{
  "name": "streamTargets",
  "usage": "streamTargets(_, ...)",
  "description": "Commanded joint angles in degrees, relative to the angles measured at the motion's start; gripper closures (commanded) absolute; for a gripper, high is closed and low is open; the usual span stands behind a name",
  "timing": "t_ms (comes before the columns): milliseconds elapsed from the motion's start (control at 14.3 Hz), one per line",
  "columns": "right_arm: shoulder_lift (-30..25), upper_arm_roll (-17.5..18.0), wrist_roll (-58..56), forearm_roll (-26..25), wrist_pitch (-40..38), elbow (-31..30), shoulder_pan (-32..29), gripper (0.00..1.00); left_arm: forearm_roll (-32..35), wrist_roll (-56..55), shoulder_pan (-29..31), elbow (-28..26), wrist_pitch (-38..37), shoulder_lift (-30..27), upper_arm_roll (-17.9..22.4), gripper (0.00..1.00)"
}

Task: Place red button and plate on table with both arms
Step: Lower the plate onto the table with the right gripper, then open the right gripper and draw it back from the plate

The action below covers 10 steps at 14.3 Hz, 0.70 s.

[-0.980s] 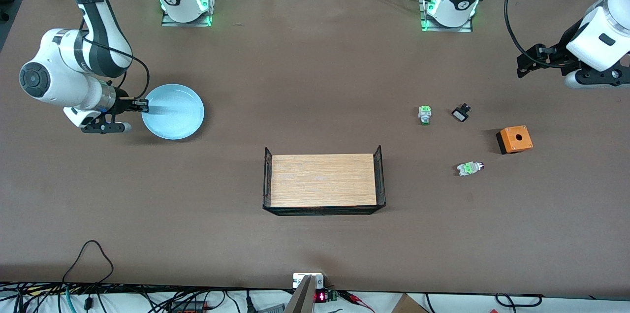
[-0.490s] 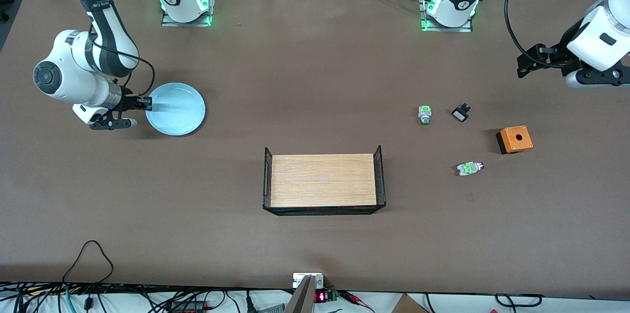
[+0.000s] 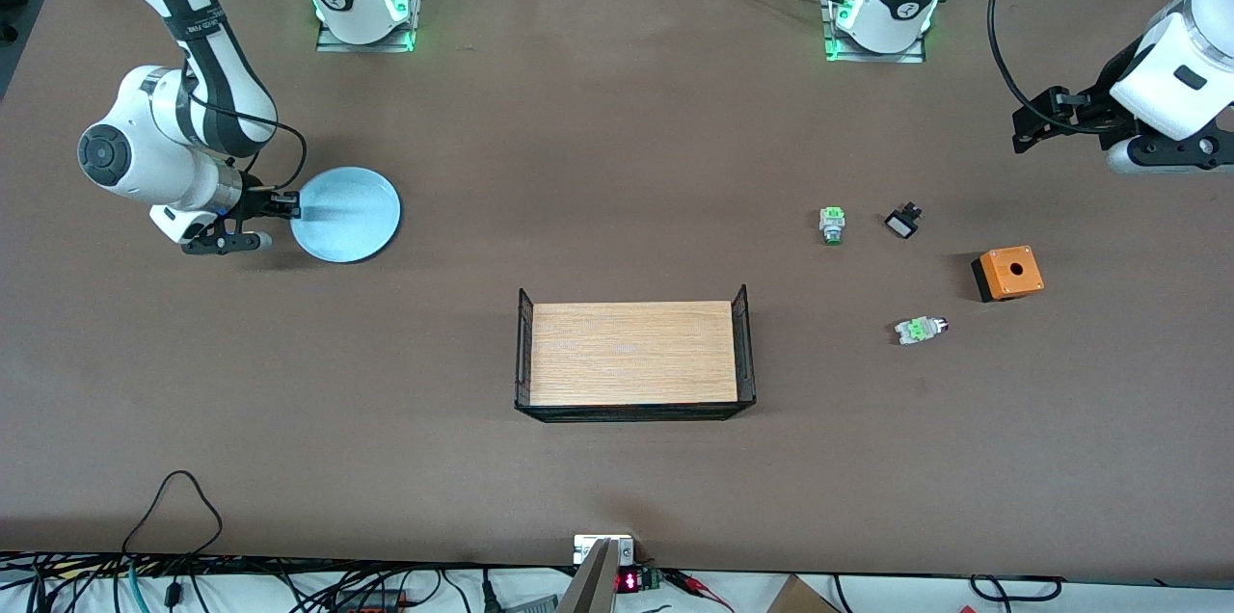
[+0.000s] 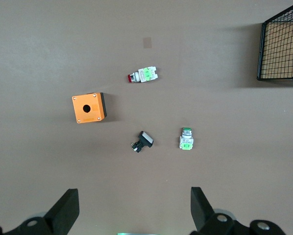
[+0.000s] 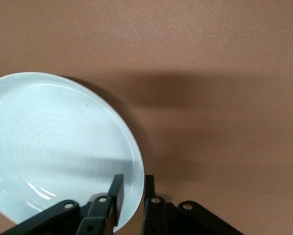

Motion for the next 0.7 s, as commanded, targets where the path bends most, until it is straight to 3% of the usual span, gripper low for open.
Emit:
streamTargets(0,-1.1,0.8,1.7,-0.6,0.2,-0.2,-0.7,0.00,-0.6,1.0,-0.1,1.9,-0.7,0.9,0.0,0.00)
streamTargets(280,-4.7,0.9,1.7,-0.6,-3.9,2.6,-0.6,0.00,-0.6,1.0,0.0,1.9,-0.7,0.9,-0.2,0.00)
streamTargets(630,-4.9,1.0,2.6,-0.6,-20.4,16.4,0.2,0.00,-0.7,1.0,0.0,1.9,-0.7,0.9,-0.2,0.00)
